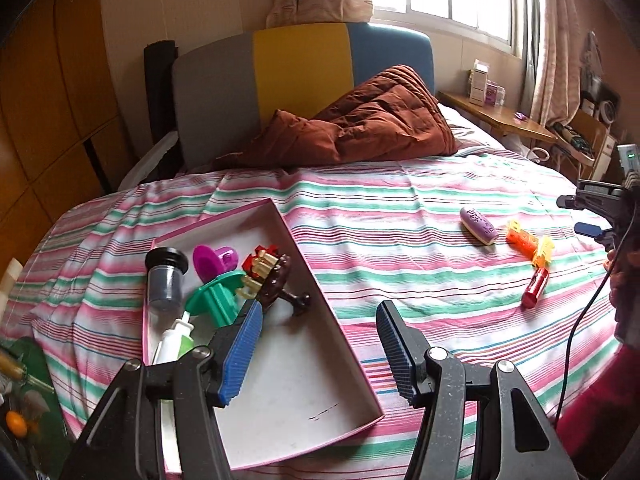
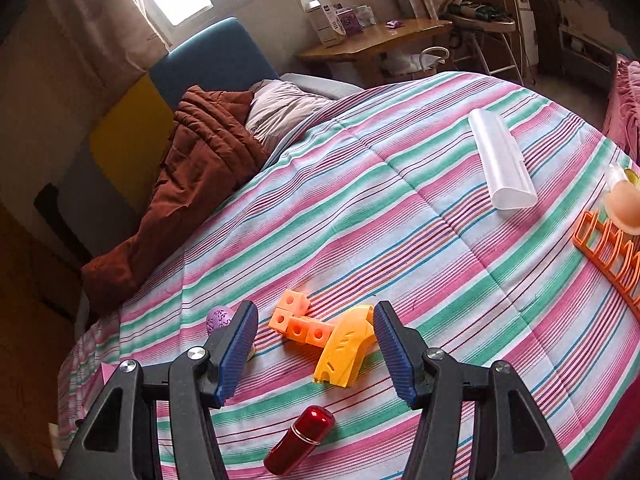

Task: Organize rigid objects
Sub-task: 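Move the left tool to the pile and grasp the purple egg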

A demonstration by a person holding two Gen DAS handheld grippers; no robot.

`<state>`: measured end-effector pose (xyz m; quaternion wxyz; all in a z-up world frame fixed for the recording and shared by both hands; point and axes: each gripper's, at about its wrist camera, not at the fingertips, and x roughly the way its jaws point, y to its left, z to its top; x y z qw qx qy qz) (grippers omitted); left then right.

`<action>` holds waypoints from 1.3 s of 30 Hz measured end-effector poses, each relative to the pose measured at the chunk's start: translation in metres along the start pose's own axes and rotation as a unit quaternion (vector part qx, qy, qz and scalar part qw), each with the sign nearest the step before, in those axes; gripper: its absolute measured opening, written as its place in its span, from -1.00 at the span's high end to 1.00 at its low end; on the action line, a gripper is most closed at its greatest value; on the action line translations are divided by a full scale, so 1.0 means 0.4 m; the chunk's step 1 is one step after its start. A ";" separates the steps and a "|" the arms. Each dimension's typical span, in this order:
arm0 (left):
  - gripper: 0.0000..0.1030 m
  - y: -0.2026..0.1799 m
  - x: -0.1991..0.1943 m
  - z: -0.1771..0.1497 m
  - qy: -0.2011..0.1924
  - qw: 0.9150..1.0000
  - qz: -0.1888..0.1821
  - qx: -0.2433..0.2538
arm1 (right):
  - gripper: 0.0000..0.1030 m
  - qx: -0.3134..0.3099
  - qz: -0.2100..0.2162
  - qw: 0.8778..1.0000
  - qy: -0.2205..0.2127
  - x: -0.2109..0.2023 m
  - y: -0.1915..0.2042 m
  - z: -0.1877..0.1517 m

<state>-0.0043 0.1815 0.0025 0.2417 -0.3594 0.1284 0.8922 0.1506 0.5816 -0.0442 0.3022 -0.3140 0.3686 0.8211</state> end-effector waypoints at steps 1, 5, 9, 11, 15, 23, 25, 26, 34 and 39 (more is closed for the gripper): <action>-0.17 -0.012 0.007 0.005 0.002 1.000 -0.002 0.006 | -0.19 0.002 0.002 1.000 0.000 -0.001 -0.002 0.001; -0.22 -0.057 0.032 0.017 0.007 1.000 -0.015 0.023 | -0.19 0.011 0.006 1.000 0.001 -0.003 -0.010 0.002; -0.24 -0.102 0.066 0.027 0.021 0.999 -0.028 0.035 | -0.19 0.023 0.009 1.000 0.003 -0.002 -0.021 0.006; -0.24 -0.123 0.086 0.034 0.029 0.998 -0.034 0.042 | -0.19 0.030 0.010 0.999 0.003 -0.003 -0.028 0.007; -0.24 -0.165 0.137 0.050 0.053 0.996 -0.054 0.046 | -0.19 0.042 0.015 0.999 -0.001 -0.008 -0.038 0.012; -0.24 -0.259 0.235 0.110 0.093 0.987 -0.128 0.025 | -0.19 0.064 0.030 0.998 0.003 -0.008 -0.054 0.016; -0.24 -0.287 0.269 0.129 0.104 0.985 -0.138 0.022 | -0.19 0.065 0.035 0.997 0.005 -0.007 -0.053 0.016; -0.24 -0.298 0.288 0.137 0.112 0.983 -0.144 0.018 | -0.19 0.066 0.038 0.997 0.007 -0.007 -0.052 0.016; -0.40 -0.415 0.417 0.223 0.132 0.980 -0.151 0.013 | -0.19 0.072 0.061 0.995 0.018 -0.001 -0.052 0.014; -0.47 -0.467 0.497 0.267 0.141 0.980 -0.137 0.012 | -0.19 0.079 0.072 0.994 0.025 0.004 -0.054 0.014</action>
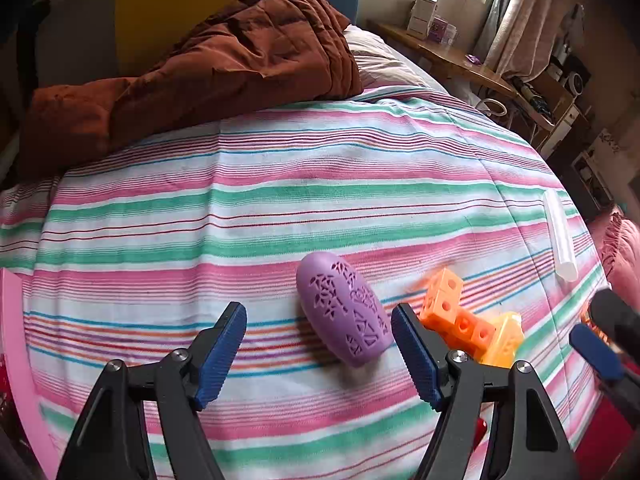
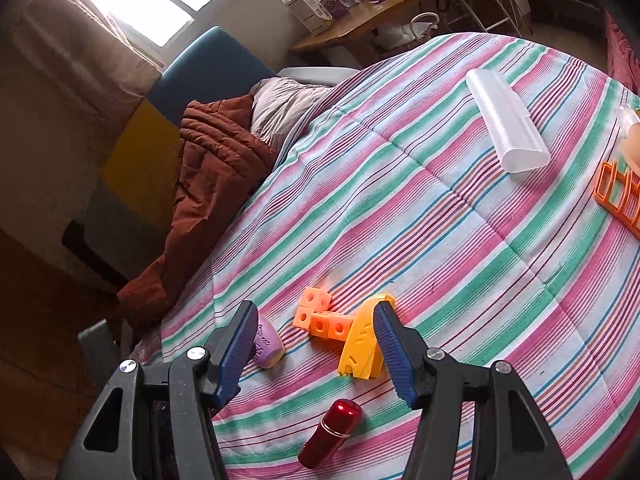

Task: Organize rigid objects
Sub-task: 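Move the left tool to the pile and grasp the purple egg, then grasp the yellow piece with the right tool while the left tool holds the purple egg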

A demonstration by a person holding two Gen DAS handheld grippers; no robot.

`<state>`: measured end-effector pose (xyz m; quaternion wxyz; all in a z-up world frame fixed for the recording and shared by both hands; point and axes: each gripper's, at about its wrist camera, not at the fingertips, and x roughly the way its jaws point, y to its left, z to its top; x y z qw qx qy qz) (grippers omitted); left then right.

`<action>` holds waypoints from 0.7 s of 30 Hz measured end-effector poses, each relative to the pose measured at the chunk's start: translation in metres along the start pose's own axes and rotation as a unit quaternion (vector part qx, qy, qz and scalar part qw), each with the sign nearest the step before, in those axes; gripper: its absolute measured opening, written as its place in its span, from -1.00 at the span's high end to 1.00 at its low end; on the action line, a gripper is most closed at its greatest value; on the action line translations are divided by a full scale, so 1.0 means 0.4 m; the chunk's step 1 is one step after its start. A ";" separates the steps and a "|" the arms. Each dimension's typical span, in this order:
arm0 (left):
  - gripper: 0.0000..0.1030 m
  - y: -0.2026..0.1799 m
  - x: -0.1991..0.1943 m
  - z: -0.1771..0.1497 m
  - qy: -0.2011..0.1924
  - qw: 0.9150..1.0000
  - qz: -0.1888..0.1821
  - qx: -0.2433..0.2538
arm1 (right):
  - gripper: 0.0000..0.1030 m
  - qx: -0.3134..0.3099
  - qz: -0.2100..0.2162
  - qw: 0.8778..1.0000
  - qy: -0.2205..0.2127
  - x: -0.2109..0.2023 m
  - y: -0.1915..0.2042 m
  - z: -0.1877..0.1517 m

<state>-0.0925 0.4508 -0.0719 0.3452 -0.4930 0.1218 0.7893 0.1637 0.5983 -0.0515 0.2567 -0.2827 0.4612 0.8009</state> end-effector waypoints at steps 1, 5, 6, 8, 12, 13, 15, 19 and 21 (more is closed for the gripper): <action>-0.48 -0.003 0.016 0.012 0.004 1.000 0.002 -0.003 | -0.19 0.002 0.002 1.000 0.002 0.001 -0.001 0.000; -0.37 0.001 0.076 0.030 0.031 0.999 0.002 -0.024 | -0.19 0.009 0.009 1.000 0.007 0.005 -0.006 0.003; -0.36 -0.004 0.080 0.024 0.026 0.999 0.010 -0.015 | -0.19 0.012 0.009 1.000 0.006 0.004 -0.008 0.003; 0.20 -0.025 0.070 0.004 0.006 0.999 0.020 0.028 | -0.19 0.018 0.006 1.000 0.003 0.003 -0.016 0.006; 0.33 -0.020 0.040 -0.046 -0.003 0.998 0.024 0.058 | -0.19 0.041 0.009 0.999 0.008 0.008 -0.038 0.011; 0.33 -0.015 0.028 -0.062 -0.003 0.998 0.025 0.063 | -0.19 0.048 0.008 0.999 0.008 0.008 -0.045 0.012; 0.33 -0.007 0.005 -0.101 -0.006 0.997 0.028 0.076 | -0.19 0.059 0.008 0.998 0.009 0.010 -0.056 0.013; 0.36 0.021 -0.051 -0.191 -0.014 0.995 0.028 0.089 | -0.19 0.072 0.001 0.997 0.012 0.013 -0.069 0.012; 0.36 0.037 -0.078 -0.234 -0.020 0.996 0.026 0.089 | -0.19 0.074 -0.004 0.997 0.018 0.019 -0.072 0.009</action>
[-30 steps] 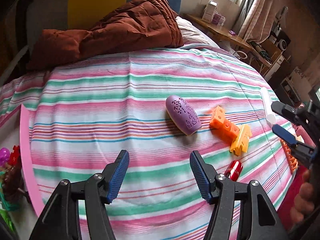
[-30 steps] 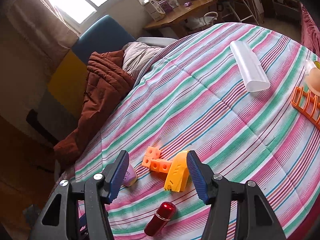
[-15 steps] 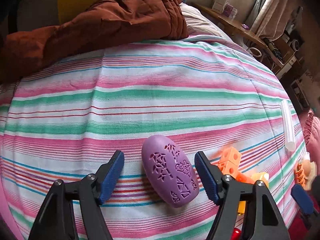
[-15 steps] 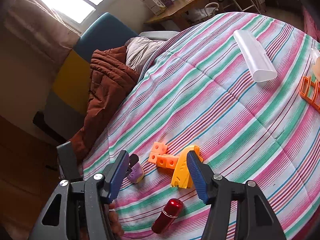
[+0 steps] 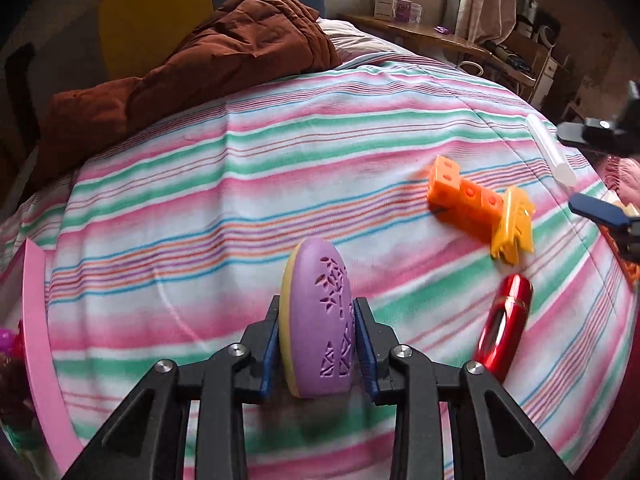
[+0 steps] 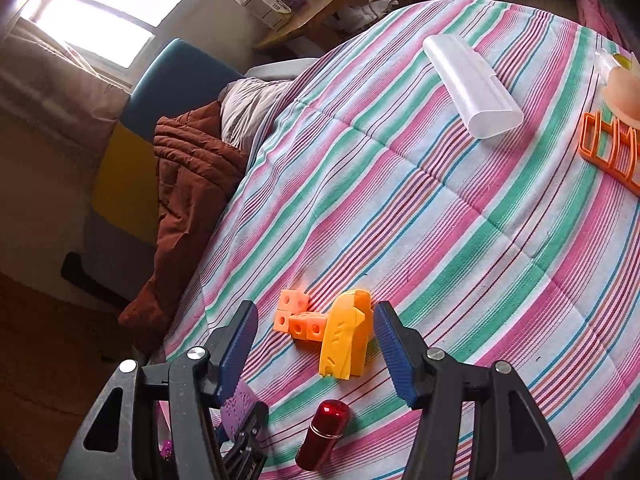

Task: Organize rigid objects
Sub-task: 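Grasp the yellow piece with the right tool while the left tool holds the purple egg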

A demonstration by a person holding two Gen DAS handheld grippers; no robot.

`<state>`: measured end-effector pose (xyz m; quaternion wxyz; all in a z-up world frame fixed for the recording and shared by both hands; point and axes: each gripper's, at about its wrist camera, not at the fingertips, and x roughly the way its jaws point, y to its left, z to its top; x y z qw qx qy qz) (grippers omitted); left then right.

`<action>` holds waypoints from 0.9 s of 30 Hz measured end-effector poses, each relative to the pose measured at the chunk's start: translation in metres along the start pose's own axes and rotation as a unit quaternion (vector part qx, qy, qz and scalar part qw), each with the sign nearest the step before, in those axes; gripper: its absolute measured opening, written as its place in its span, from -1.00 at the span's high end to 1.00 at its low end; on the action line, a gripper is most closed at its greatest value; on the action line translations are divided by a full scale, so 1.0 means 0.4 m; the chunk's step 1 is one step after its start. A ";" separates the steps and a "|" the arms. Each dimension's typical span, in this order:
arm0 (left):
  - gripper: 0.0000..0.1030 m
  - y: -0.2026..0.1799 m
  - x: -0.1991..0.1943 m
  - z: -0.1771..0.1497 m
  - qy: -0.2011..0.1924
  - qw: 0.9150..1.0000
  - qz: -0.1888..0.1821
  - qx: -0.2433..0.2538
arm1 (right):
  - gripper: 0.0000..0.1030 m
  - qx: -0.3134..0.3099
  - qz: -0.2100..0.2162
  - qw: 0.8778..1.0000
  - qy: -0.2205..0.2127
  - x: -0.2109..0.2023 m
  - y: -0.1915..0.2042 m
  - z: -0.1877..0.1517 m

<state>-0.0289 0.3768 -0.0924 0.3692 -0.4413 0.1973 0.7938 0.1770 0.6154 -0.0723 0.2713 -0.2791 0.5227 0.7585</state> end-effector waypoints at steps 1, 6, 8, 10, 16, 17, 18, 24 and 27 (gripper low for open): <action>0.36 0.004 -0.016 -0.024 -0.003 1.000 -0.001 0.000 | -0.19 -0.002 -0.003 1.000 0.005 0.006 0.001 -0.002; 0.38 0.013 -0.085 -0.127 -0.017 1.000 -0.006 0.002 | -0.19 -0.035 -0.019 0.998 0.051 0.051 0.026 -0.020; 0.38 0.013 -0.106 -0.161 -0.024 1.000 -0.006 0.005 | -0.19 -0.038 -0.027 0.997 0.062 0.062 0.027 -0.025; 0.39 0.013 -0.122 -0.187 -0.030 1.000 -0.006 0.006 | -0.19 -0.032 -0.043 0.997 0.048 0.056 0.018 -0.021; 0.39 0.012 -0.128 -0.209 -0.045 0.999 -0.008 0.011 | -0.19 -0.001 -0.065 0.997 0.035 0.044 -0.021 -0.011; 0.39 0.011 -0.127 -0.210 -0.048 0.999 -0.007 0.012 | -0.19 -0.003 -0.068 0.997 0.039 0.048 -0.021 -0.012; 0.39 0.008 -0.127 -0.213 -0.051 0.999 -0.005 0.016 | -0.19 -0.004 -0.071 0.997 0.042 0.052 -0.019 -0.014; 0.39 -0.001 -0.130 -0.235 -0.080 0.996 0.001 0.035 | -0.19 -0.024 -0.078 0.995 0.063 0.079 -0.004 -0.025; 0.39 -0.004 -0.130 -0.234 -0.082 0.996 0.006 0.038 | -0.19 -0.044 -0.082 0.993 0.069 0.089 0.014 -0.036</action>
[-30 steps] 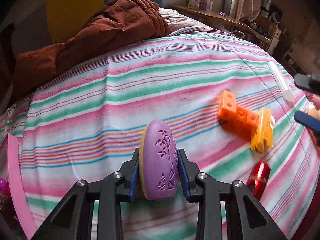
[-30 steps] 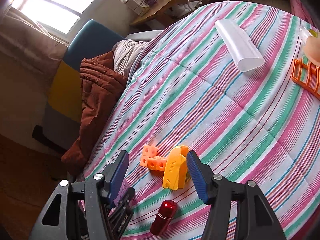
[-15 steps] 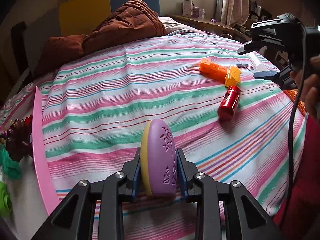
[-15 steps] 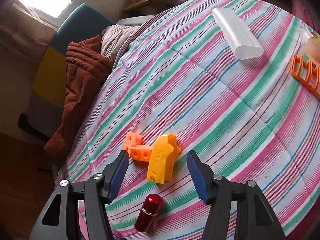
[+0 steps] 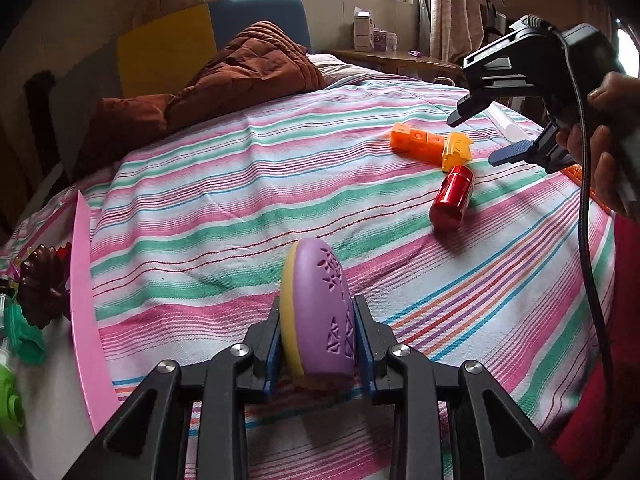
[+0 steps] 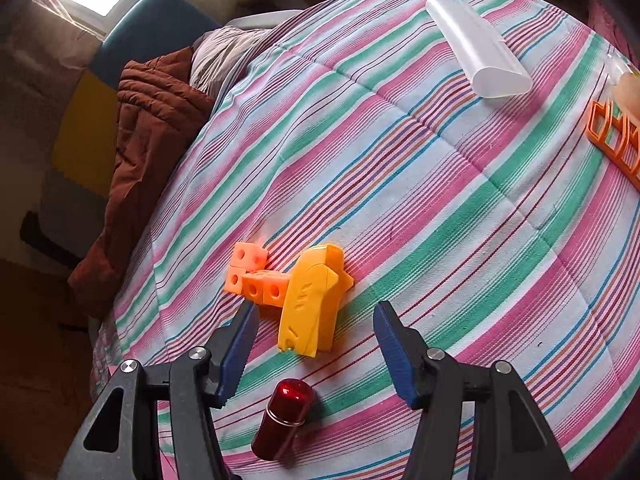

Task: Organize rigid objects
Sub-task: 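Grasp the yellow piece with the right tool while the left tool holds the purple egg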

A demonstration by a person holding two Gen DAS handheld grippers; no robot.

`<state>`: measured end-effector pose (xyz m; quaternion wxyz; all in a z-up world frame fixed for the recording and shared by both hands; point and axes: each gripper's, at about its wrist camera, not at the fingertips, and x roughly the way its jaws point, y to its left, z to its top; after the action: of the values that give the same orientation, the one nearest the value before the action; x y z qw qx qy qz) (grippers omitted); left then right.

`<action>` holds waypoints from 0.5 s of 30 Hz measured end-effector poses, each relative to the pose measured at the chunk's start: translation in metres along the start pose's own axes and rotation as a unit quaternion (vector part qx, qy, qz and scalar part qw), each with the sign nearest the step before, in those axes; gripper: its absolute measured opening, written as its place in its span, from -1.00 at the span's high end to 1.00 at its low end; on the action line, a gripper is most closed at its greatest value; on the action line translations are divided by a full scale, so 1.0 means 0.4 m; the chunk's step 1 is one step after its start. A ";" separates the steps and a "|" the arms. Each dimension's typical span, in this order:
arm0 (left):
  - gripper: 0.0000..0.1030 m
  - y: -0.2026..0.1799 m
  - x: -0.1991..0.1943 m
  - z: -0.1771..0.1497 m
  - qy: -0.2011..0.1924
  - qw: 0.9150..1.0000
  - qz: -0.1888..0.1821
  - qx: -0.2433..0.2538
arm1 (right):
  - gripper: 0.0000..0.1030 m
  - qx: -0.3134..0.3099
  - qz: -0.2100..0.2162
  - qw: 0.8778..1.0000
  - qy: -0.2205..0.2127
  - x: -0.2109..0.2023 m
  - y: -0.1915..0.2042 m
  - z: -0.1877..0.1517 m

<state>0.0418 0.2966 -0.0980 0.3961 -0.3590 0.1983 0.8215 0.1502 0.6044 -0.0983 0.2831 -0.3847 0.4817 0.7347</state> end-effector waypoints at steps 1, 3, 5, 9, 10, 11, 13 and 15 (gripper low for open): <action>0.39 0.002 -0.001 0.000 -0.001 1.000 -0.002 -0.002 | -0.19 -0.010 -0.007 1.000 -0.001 0.002 0.009 -0.002; 0.39 0.003 -0.002 -0.003 -0.004 1.000 -0.003 -0.003 | -0.19 -0.026 -0.020 0.999 -0.006 0.007 0.024 -0.003; 0.39 0.006 -0.003 -0.003 -0.004 1.000 -0.005 -0.005 | -0.19 -0.039 -0.024 0.999 -0.006 0.015 0.038 -0.002; 0.39 0.011 -0.005 -0.005 -0.006 1.000 -0.012 -0.012 | -0.19 -0.078 -0.053 0.996 0.006 0.050 0.071 -0.009; 0.39 0.012 -0.005 -0.005 -0.007 1.000 -0.013 -0.013 | -0.16 -0.091 -0.064 0.994 0.010 0.061 0.079 -0.012; 0.39 0.013 -0.005 -0.005 -0.007 1.000 -0.015 -0.014 | -0.15 -0.107 -0.081 0.991 0.011 0.070 0.088 -0.017; 0.39 0.015 -0.006 -0.006 -0.008 1.000 -0.017 -0.017 | -0.02 -0.136 -0.101 0.986 -0.002 0.075 0.105 -0.021; 0.39 0.016 -0.006 -0.007 -0.009 1.000 -0.019 -0.018 | 0.41 -0.151 -0.117 0.982 -0.001 0.083 0.108 -0.020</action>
<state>0.0390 0.2898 -0.0976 0.4069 -0.3628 0.1728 0.8204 0.1004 0.5821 -0.1069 0.3064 -0.4757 0.3168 0.7613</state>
